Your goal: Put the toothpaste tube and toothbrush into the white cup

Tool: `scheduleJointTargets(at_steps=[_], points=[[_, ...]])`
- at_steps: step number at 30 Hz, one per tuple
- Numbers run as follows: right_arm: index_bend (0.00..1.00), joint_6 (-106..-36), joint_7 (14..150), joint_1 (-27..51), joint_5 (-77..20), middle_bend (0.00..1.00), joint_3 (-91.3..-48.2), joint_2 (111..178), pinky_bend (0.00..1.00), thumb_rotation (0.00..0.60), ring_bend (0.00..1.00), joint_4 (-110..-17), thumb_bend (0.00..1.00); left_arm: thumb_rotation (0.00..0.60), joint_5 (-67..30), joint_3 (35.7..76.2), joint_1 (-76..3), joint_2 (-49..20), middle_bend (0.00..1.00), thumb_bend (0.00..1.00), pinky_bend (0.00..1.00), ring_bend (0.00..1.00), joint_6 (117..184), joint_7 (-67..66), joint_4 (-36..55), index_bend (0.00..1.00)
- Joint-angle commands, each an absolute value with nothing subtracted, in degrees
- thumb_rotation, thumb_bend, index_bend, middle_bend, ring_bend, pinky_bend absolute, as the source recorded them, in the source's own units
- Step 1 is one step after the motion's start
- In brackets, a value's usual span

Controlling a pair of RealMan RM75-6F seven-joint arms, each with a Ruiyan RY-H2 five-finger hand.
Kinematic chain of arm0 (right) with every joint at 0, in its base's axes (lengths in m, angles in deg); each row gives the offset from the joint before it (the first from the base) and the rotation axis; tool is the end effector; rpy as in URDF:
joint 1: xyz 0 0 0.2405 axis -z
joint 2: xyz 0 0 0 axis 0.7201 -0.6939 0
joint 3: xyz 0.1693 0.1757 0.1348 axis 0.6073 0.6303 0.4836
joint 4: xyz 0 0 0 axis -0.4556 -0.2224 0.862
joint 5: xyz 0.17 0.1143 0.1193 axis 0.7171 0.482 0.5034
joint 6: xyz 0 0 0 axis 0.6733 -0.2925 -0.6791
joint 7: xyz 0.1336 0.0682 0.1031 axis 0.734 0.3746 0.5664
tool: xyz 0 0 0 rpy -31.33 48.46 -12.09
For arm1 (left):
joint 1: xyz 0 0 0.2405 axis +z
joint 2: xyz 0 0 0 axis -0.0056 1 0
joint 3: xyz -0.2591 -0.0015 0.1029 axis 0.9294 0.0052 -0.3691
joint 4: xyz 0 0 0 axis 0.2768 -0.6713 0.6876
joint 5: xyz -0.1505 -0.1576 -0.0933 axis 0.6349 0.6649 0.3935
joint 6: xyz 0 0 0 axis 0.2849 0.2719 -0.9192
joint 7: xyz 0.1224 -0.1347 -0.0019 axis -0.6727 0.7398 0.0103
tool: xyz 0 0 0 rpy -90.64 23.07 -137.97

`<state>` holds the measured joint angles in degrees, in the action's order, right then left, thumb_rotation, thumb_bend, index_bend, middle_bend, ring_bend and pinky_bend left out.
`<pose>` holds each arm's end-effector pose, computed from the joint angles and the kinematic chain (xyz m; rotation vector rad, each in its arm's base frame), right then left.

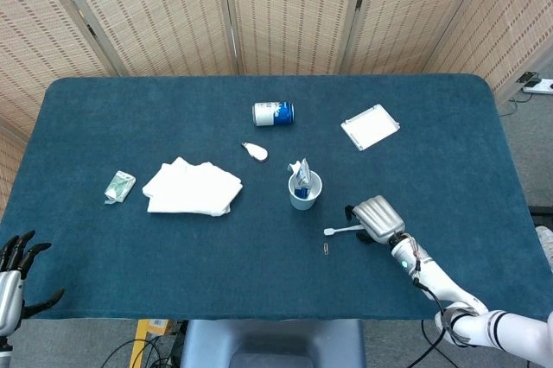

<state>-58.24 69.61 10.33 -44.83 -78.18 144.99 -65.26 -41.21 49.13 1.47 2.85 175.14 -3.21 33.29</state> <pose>-0.2563 -0.3685 -0.0460 2.0251 -0.8420 0.6937 -0.3496 0.1760 0.1379 -1.2508 -0.9884 -0.8538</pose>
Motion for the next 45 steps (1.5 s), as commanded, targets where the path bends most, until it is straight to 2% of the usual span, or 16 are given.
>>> scheduleJointTargets(at_steps=[1,12,25,33,40,45], points=[[0.47,-57.6,68.9,10.0,-44.3,0.85,-78.1,145.5,0.93,0.600,0.95,-64.7,0.18,0.600,-41.1,49.1,1.5,2.8,0.10,0.20,0.14,0.04,175.1,-3.1,33.1,0.26],[0.52,-56.8,68.4,9.9,-43.5,0.85,-78.1,146.6,0.93,0.600,0.95,-63.5,0.22,0.600,-41.0,49.1,1.6,2.5,0.10,0.20,0.14,0.04,175.0,-2.7,32.5,0.26],[0.53,-56.4,68.5,9.8,-43.3,0.86,-78.1,146.5,0.93,0.600,0.95,-63.2,0.29,0.600,-41.0,49.1,1.6,2.4,0.10,0.20,0.14,0.04,174.9,-2.9,32.5,0.26],[0.61,-57.8,69.6,10.4,-43.7,0.87,-78.0,146.1,0.93,0.600,0.95,-63.0,0.35,0.600,-40.9,49.1,1.6,2.5,0.10,0.20,0.14,0.04,174.9,-3.0,32.6,0.26],[0.69,-62.1,76.5,12.3,-44.6,0.90,-76.4,143.4,0.93,0.600,0.96,-64.2,0.37,0.600,-41.0,49.2,1.4,2.5,0.10,0.20,0.14,0.04,174.8,-3.4,32.9,0.26],[0.70,-65.7,87.0,13.1,-44.9,0.91,-73.1,141.0,0.93,0.600,0.96,-66.1,0.37,0.600,-41.2,49.4,1.1,2.5,0.10,0.20,0.14,0.04,174.7,-3.7,33.3,0.26]])
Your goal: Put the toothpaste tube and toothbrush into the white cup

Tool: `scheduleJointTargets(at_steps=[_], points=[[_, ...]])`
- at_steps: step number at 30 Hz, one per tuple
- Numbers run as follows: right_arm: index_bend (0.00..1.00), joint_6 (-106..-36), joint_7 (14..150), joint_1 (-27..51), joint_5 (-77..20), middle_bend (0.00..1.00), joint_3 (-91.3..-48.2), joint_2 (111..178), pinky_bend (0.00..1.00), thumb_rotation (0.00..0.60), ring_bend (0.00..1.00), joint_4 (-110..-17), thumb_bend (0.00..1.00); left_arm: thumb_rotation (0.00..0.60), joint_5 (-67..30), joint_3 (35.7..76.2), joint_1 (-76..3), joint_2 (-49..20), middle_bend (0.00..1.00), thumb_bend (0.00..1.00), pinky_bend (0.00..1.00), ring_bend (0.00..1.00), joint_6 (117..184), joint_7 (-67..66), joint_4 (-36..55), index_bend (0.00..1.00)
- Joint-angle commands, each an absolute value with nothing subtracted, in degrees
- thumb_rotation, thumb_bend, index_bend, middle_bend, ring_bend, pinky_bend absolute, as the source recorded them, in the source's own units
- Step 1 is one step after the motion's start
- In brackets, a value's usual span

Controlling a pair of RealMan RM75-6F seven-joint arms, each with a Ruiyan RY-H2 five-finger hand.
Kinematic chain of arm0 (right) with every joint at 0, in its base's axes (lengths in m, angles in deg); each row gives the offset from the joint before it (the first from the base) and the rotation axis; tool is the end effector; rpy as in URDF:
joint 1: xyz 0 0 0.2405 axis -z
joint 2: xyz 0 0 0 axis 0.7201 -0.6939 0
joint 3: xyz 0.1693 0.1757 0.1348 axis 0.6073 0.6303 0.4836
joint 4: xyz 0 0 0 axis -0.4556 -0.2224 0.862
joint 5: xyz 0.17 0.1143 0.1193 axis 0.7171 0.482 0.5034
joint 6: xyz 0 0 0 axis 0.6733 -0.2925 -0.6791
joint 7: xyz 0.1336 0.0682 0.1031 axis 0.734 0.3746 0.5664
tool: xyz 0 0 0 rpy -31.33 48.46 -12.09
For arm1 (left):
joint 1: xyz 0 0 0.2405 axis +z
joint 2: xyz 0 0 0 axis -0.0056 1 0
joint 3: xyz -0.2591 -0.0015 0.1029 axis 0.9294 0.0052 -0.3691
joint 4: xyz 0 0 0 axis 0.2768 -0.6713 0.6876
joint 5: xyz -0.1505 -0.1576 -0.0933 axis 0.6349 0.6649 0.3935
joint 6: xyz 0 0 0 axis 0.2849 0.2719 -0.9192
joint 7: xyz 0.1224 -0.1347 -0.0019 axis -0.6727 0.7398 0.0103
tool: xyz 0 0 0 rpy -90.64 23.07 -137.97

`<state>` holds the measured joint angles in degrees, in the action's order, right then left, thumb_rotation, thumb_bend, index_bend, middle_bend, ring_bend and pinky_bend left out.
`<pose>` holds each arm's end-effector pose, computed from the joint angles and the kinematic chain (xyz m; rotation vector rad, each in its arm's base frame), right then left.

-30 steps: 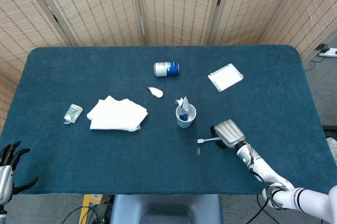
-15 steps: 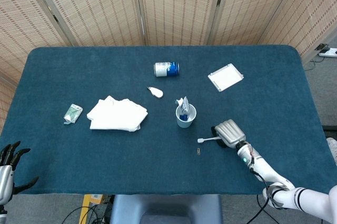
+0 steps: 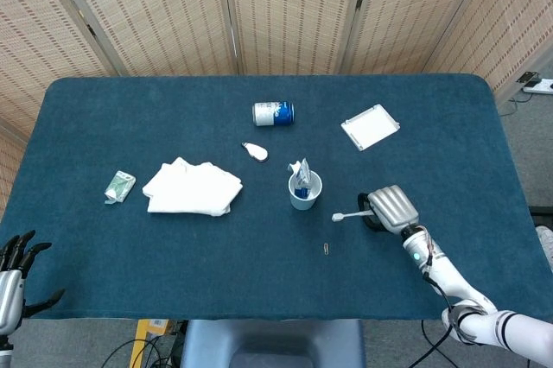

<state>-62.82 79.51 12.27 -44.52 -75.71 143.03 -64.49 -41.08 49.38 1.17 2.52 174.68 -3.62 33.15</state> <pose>-0.2654 -0.3833 -0.0103 1.8475 -0.9624 0.8479 -0.3491 0.1788 0.1356 -1.2560 -0.9869 -0.8520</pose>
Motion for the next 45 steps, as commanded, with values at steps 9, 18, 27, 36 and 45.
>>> scheduleJointTargets(at_steps=[9,18,27,36,45], points=[[0.71,-70.5,105.7,12.2,-46.4,0.91,-67.7,144.2,0.93,0.600,0.96,-63.8,0.37,0.600,-41.5,49.5,0.8,2.7,0.10,0.20,0.14,0.04,174.7,-4.5,34.1,0.26],[0.71,-71.1,120.1,8.9,-45.7,0.91,-63.3,150.5,0.93,0.600,0.96,-60.6,0.37,0.600,-41.4,49.3,1.3,3.4,0.10,0.20,0.14,0.04,175.3,-4.9,34.8,0.26],[0.72,-69.3,127.4,5.1,-42.7,0.91,-59.4,156.5,0.93,0.600,0.96,-57.7,0.37,0.600,-41.4,49.2,1.6,3.7,0.10,0.20,0.14,0.04,175.6,-4.8,34.9,0.26],[0.71,-67.0,130.6,3.9,-40.9,0.91,-59.2,160.3,0.93,0.600,0.96,-54.6,0.37,0.600,-41.0,49.0,1.9,4.0,0.10,0.20,0.14,0.04,175.6,-4.6,34.8,0.26],[0.72,-66.0,135.3,4.0,-40.8,0.91,-59.1,161.1,0.93,0.600,0.96,-54.0,0.37,0.600,-41.1,49.2,1.7,4.1,0.10,0.20,0.14,0.04,175.5,-4.9,35.1,0.26]])
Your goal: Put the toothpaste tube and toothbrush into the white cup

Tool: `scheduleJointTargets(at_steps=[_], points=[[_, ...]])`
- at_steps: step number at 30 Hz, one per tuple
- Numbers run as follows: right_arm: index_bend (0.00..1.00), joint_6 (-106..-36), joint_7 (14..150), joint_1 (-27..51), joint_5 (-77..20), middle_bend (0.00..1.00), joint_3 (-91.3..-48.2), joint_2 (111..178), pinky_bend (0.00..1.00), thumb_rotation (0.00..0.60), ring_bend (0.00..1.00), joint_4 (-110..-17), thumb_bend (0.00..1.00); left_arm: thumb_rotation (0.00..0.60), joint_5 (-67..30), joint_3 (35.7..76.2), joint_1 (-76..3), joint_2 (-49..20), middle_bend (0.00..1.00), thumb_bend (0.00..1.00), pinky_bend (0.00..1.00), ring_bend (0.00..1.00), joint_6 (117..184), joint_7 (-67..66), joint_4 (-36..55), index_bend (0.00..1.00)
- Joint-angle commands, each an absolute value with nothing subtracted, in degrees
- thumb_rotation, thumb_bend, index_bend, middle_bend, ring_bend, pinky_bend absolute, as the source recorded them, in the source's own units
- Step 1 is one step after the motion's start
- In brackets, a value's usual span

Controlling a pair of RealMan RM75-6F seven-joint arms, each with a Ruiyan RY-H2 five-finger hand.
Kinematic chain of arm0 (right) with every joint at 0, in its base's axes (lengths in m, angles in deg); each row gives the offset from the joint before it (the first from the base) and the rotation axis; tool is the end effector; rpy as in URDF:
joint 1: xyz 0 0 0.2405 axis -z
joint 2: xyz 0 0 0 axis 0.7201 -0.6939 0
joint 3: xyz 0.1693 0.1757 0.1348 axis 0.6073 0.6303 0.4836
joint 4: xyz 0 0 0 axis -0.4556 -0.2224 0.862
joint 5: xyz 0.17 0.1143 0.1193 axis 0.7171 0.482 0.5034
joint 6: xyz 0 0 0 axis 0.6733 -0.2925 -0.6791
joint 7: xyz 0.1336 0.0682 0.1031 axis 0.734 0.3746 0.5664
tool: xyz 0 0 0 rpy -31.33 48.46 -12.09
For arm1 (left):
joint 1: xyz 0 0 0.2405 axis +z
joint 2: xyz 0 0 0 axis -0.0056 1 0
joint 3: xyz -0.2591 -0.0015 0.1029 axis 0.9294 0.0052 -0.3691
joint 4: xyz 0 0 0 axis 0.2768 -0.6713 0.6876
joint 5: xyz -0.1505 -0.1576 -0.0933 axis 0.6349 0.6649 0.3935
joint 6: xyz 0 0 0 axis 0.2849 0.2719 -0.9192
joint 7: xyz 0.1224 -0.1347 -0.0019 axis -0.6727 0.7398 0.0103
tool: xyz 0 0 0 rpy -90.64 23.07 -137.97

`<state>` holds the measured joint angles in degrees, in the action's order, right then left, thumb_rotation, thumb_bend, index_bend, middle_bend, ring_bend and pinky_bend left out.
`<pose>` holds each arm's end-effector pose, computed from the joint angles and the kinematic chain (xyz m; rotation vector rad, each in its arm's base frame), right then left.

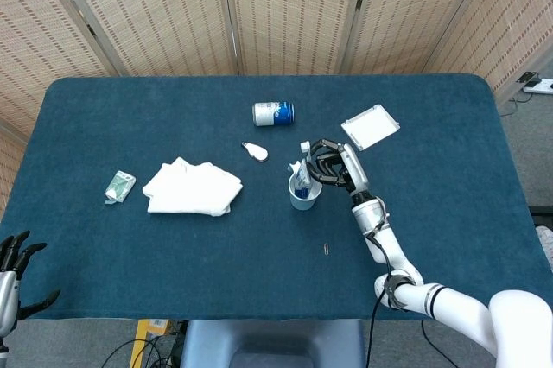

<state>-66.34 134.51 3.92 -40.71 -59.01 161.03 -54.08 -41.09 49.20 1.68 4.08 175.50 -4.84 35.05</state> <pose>-0.1446 -0.4568 -0.0440 1.1019 -1.8491 1.8618 -0.3454 0.1751 0.1439 -1.2514 -0.9725 -0.8386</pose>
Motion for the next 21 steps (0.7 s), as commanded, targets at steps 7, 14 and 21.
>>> scheduleJointTargets(at_steps=[7,14,21], points=[[0.72,-66.1,136.3,4.6,-41.1,0.91,-59.6,161.3,0.93,0.600,0.96,-52.8,0.37,0.600,-41.1,49.2,1.7,4.1,0.10,0.20,0.14,0.04,175.5,-5.2,35.3,0.26],[0.71,-65.6,138.1,4.7,-41.6,0.91,-60.2,161.6,0.93,0.600,0.96,-51.4,0.37,0.600,-41.2,49.2,1.6,4.0,0.10,0.20,0.14,0.04,175.4,-5.5,35.4,0.26],[0.70,-64.8,139.0,4.7,-42.5,0.91,-61.2,161.3,0.93,0.600,0.96,-50.7,0.37,0.600,-41.0,49.1,1.7,4.0,0.10,0.20,0.14,0.04,175.4,-5.6,35.5,0.26]])
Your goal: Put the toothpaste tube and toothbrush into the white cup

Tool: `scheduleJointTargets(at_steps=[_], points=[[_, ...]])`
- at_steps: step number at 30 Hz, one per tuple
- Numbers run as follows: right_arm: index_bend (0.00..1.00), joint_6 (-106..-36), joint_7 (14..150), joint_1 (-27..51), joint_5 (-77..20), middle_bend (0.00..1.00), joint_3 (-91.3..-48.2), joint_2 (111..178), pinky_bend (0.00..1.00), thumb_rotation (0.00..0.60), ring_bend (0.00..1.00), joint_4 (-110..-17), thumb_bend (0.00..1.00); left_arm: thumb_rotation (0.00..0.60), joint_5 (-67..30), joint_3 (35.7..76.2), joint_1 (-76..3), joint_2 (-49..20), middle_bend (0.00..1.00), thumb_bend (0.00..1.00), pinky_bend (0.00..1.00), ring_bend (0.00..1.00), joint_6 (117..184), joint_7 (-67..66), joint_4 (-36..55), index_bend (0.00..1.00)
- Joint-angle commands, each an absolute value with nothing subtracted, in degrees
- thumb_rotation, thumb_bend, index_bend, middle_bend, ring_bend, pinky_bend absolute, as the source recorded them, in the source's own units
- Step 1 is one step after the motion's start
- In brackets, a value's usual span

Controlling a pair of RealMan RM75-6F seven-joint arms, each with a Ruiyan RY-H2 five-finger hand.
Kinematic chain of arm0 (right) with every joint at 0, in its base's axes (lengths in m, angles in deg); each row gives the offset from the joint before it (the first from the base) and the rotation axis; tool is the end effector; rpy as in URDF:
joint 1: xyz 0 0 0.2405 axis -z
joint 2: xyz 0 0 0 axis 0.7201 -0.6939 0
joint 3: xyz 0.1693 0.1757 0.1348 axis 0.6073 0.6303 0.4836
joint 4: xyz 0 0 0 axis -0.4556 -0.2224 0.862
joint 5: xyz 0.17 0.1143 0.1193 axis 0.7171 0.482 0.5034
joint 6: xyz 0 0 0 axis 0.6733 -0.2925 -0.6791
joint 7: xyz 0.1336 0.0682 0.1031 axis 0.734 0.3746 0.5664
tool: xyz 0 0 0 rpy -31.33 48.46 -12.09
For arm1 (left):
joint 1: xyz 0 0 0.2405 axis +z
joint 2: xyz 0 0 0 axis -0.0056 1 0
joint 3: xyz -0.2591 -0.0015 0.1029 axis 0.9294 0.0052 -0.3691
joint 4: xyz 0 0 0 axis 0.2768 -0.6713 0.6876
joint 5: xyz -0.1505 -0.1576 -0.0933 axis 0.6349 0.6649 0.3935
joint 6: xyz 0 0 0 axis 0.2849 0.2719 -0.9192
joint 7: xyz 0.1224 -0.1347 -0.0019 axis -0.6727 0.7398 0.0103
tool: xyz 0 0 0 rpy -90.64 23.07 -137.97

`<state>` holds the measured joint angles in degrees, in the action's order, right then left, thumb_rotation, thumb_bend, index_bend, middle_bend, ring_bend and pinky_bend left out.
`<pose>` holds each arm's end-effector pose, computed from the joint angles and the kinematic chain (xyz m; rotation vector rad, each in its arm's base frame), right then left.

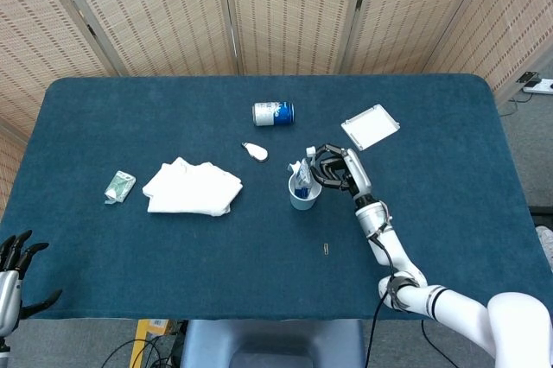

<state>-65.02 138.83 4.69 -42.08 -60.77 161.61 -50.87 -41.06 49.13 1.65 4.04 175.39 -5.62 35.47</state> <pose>-0.1644 -0.4543 -0.0533 1.0935 -1.8992 1.8204 -0.3439 0.1750 0.1425 -1.2559 -0.9715 -0.8321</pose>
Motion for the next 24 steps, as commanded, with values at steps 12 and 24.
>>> scheduleJointTargets(at_steps=[12,24], points=[[0.30,-65.7,136.6,5.9,-44.1,0.89,-63.0,158.8,0.93,0.600,0.95,-50.6,0.35,0.600,-41.3,49.1,1.6,3.8,0.10,0.20,0.14,0.04,175.3,-5.6,35.4,0.26],[0.26,-70.2,120.8,9.1,-47.6,0.78,-66.8,151.0,0.93,0.600,0.86,-56.1,0.36,0.600,-41.4,49.3,1.4,3.9,0.10,0.20,0.14,0.04,175.4,-5.6,35.6,0.25]])
